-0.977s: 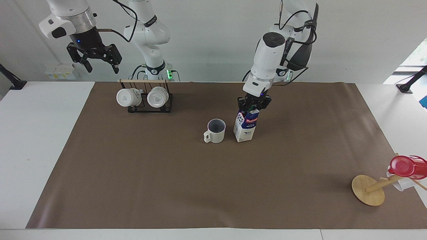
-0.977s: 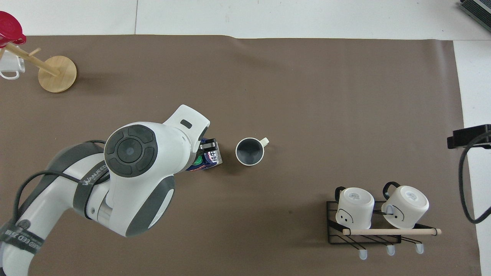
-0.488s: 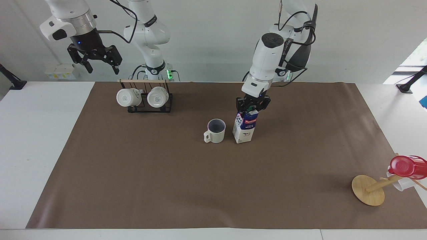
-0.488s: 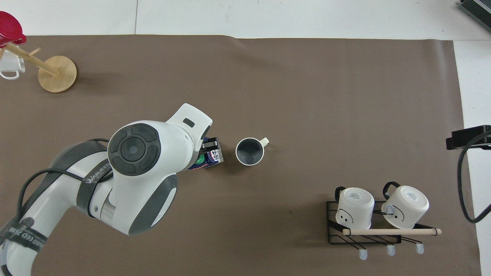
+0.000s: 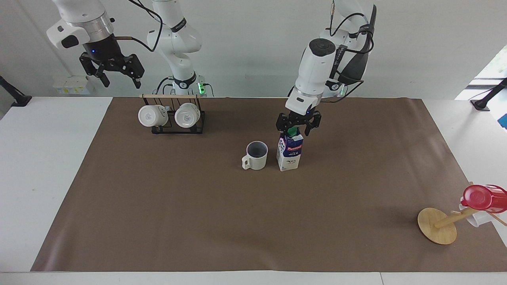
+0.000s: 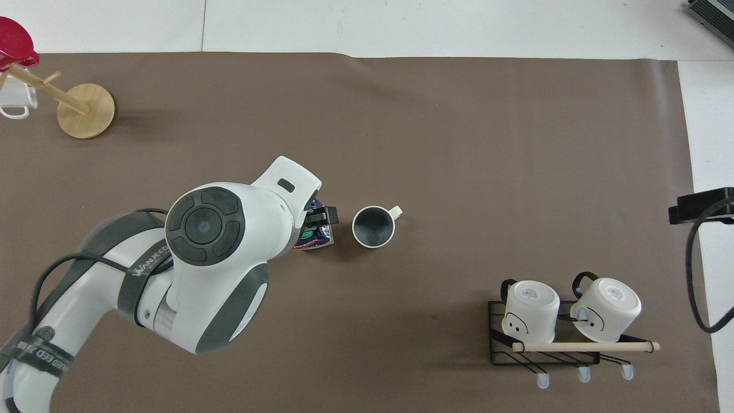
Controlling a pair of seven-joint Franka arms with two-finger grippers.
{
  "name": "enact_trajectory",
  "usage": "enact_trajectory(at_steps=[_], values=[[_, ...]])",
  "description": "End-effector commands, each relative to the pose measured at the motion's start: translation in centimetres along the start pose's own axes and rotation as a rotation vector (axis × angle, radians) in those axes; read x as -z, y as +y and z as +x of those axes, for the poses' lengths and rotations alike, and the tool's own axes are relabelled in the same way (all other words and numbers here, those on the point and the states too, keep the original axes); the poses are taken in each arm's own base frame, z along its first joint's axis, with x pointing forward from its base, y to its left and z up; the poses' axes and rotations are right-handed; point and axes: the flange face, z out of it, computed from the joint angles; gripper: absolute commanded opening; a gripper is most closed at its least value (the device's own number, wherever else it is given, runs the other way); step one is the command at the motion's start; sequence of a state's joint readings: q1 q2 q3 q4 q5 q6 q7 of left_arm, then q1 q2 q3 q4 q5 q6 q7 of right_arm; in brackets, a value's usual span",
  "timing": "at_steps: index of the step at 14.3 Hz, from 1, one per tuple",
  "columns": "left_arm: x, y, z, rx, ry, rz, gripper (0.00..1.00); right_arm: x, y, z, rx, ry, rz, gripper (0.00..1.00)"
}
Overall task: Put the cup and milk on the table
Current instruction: 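Lower the milk carton beside the black mug with the left gripper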
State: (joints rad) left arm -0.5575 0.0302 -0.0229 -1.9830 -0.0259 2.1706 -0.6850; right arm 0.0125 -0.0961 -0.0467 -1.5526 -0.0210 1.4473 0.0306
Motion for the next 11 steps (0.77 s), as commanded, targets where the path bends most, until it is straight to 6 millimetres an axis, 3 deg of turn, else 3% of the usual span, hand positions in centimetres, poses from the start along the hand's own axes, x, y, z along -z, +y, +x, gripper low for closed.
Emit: enact_trajectory(at_steps=[1,4,6,8,11], values=[[0.0,1.1,-0.2,0.005,0.002,-0.008,1.00,-0.1,0.4,-0.6,-0.014,-0.002,0.017,1.00],[1.6,1.5,-0.9,-0.009,-0.019,0.001,1.00,-0.1,0.4,-0.6,-0.013,-0.002,0.019,1.00],[4.2,1.2,-1.0,-0.007,-0.063,0.039,1.00,-0.2,0.4,-0.7,-0.014,-0.005,0.018,1.00],[7.5,-0.2,-0.5,-0.005,-0.083,0.065,1.00,-0.3,0.5,-0.7,-0.008,-0.007,0.015,1.00],[11.4,-4.7,0.9,-0.046,-0.116,0.092,1.00,-0.2,0.5,-0.8,-0.010,-0.007,0.016,1.00]])
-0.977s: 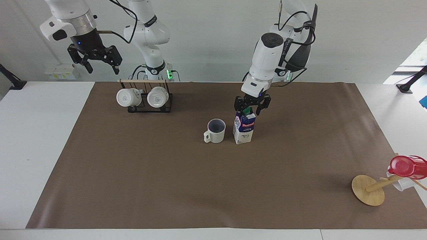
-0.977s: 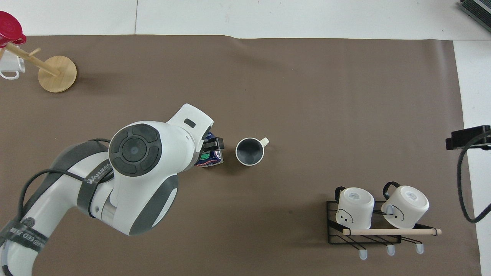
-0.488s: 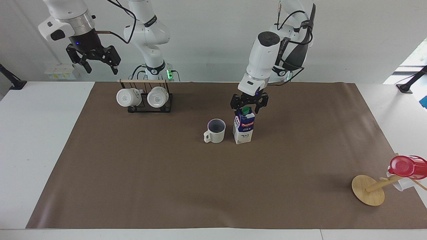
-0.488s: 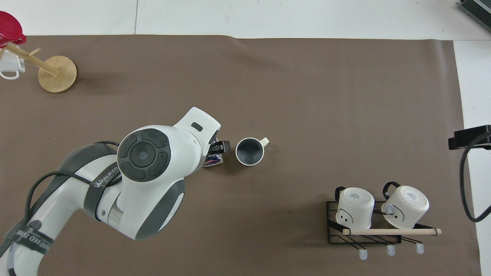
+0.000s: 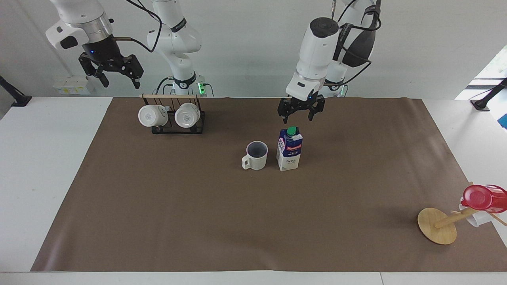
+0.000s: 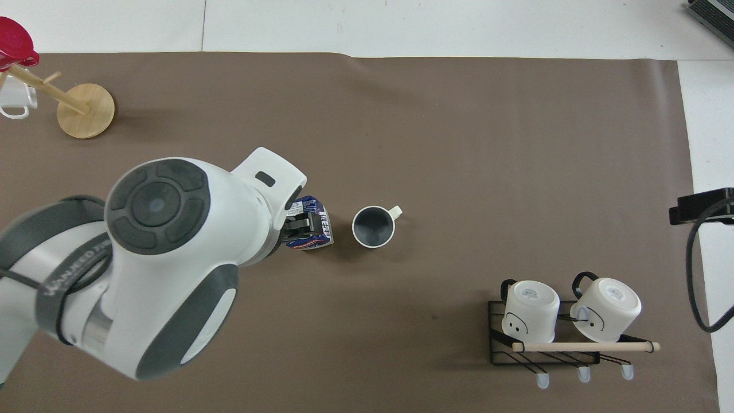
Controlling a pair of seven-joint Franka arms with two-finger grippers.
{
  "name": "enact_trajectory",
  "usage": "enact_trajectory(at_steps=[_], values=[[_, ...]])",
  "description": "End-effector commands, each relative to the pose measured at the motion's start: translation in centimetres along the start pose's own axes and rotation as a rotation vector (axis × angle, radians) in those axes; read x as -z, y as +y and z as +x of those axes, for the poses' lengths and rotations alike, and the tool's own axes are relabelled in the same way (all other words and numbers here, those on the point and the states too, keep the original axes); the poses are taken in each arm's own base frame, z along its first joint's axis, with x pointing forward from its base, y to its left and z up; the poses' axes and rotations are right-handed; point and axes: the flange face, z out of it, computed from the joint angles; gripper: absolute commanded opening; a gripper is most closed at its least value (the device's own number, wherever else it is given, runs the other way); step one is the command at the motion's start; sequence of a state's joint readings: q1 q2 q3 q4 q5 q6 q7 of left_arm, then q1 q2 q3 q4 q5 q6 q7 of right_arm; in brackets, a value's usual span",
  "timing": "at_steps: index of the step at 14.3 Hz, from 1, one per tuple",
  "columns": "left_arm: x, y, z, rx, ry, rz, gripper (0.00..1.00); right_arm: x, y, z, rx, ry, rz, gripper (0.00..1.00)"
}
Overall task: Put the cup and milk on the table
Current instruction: 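Lower the milk carton beside the black mug with the left gripper, then open the left gripper and withdraw it from the carton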
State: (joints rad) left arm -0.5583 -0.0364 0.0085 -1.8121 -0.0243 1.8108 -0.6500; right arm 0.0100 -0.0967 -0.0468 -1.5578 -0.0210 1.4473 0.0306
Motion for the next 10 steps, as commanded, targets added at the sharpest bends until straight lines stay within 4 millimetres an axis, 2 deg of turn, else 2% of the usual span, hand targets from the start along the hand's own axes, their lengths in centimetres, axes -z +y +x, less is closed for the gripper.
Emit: enact_trajectory(at_steps=[1,5,7,10], values=[[3.5,-5.7,1.1,-0.074,-0.023,0.016,1.00,-0.1,0.3,-0.9,-0.007,-0.004,0.016,1.00],[8.0,-14.6,4.4,-0.142,-0.020,0.016,1.00,0.0,0.3,-0.9,-0.012,-0.002,0.016,1.00],[8.9,-17.6,5.6,-0.165,-0.010,0.029,1.00,0.0,0.3,-0.9,-0.012,-0.002,0.016,1.00],[10.5,-20.6,6.2,-0.133,-0.004,0.043,1.00,-0.1,0.3,-0.8,-0.015,-0.002,0.016,1.00]])
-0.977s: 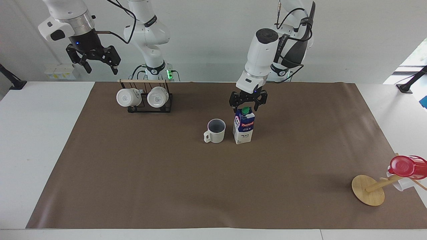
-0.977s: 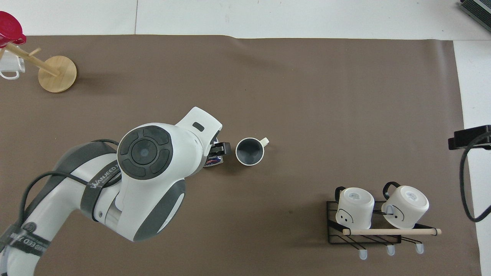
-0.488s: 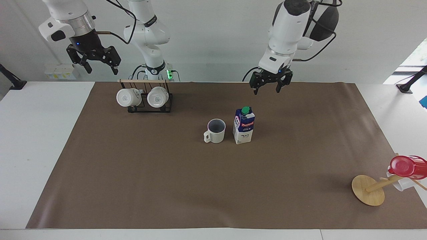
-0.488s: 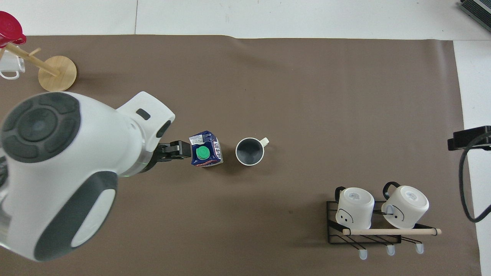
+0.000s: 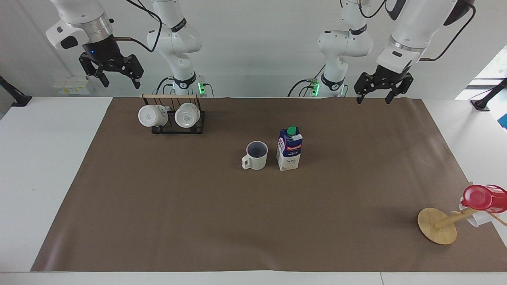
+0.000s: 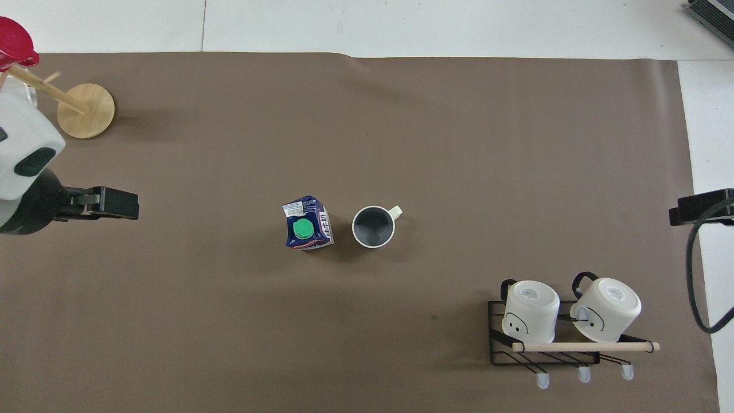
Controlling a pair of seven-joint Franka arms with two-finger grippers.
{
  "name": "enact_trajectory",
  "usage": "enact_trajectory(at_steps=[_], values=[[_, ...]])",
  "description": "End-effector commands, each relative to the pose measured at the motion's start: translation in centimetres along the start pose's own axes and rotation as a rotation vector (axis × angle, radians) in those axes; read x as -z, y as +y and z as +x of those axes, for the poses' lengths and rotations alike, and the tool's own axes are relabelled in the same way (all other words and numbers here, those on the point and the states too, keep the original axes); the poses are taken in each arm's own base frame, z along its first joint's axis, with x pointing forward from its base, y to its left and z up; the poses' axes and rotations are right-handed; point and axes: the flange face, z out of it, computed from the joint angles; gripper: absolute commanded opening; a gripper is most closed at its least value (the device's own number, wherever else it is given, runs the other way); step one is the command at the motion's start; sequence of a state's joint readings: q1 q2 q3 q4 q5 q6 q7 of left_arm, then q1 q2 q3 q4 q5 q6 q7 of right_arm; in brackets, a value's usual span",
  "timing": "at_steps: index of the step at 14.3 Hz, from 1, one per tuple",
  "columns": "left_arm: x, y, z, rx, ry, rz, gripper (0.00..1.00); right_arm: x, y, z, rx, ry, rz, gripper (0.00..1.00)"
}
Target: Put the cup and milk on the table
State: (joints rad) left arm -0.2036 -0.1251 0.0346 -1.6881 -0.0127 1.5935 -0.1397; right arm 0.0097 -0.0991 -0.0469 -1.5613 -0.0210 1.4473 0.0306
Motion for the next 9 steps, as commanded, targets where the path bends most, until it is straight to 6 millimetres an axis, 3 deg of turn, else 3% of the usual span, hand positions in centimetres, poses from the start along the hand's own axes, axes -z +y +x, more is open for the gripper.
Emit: enact_trajectory(at_steps=[1,6,9], values=[[1.3,-1.5,-0.1,0.011,-0.027,0.028,1.00,-0.1,0.3,-0.8,-0.016,-0.003,0.016,1.00],[1.5,-4.7,0.2,-0.039,-0.030,0.025,1.00,-0.1,0.3,-0.8,-0.016,-0.003,0.016,1.00],[1.5,-5.3,0.1,-0.044,-0.042,0.026,1.00,-0.1,0.3,-0.7,-0.015,0.002,0.016,1.00]])
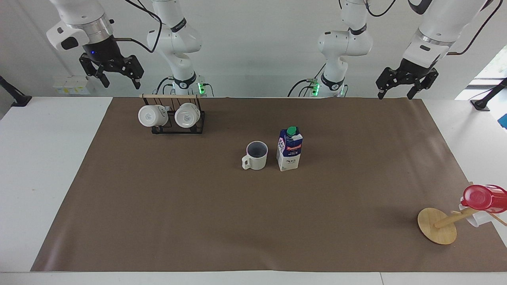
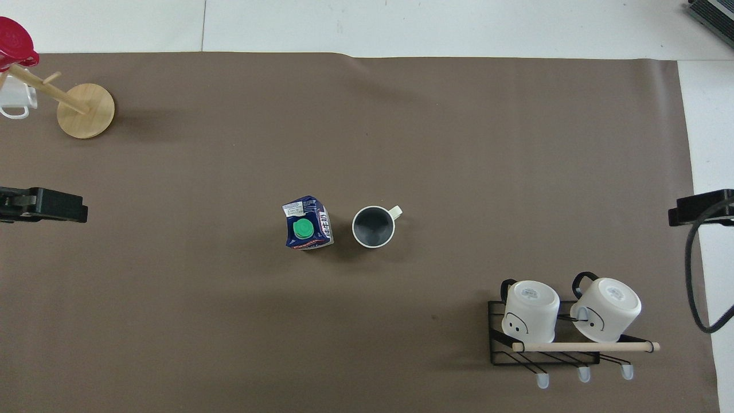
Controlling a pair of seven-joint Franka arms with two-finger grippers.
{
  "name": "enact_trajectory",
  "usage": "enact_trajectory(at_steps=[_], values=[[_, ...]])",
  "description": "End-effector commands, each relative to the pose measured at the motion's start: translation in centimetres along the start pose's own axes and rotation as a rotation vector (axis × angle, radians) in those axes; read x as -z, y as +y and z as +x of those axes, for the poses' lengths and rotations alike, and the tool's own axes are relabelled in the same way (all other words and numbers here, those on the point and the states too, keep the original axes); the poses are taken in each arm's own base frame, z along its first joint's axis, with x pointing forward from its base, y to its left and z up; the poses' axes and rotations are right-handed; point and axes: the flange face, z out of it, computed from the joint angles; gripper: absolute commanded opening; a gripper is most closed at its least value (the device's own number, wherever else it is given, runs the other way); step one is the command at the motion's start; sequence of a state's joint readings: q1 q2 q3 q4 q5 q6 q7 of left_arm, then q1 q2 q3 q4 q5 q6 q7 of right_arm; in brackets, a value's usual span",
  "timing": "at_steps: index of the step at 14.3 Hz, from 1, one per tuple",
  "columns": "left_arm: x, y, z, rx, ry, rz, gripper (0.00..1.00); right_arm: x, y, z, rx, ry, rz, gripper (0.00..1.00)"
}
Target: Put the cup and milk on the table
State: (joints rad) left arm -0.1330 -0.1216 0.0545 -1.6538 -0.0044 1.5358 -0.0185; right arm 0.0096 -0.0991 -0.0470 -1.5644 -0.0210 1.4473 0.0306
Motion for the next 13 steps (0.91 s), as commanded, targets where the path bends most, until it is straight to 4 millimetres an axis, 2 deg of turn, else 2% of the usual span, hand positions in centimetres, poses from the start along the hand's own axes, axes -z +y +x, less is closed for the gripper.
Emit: enact_trajectory(at_steps=[1,5,13], values=[[0.6,-0.5,0.0,-0.011,-0.016,0.017,1.00,0.1,0.3,-0.7,-0.014,0.007,0.016,1.00],[0.6,-0.9,0.0,-0.005,-0.017,0.013,1.00,0.1,0.3,-0.7,-0.014,0.007,0.016,1.00],[0.2,0.4,-0.6,-0.047,-0.059,-0.026,1.00,0.2,0.4,-0.5,-0.010,-0.013,0.015,1.00]])
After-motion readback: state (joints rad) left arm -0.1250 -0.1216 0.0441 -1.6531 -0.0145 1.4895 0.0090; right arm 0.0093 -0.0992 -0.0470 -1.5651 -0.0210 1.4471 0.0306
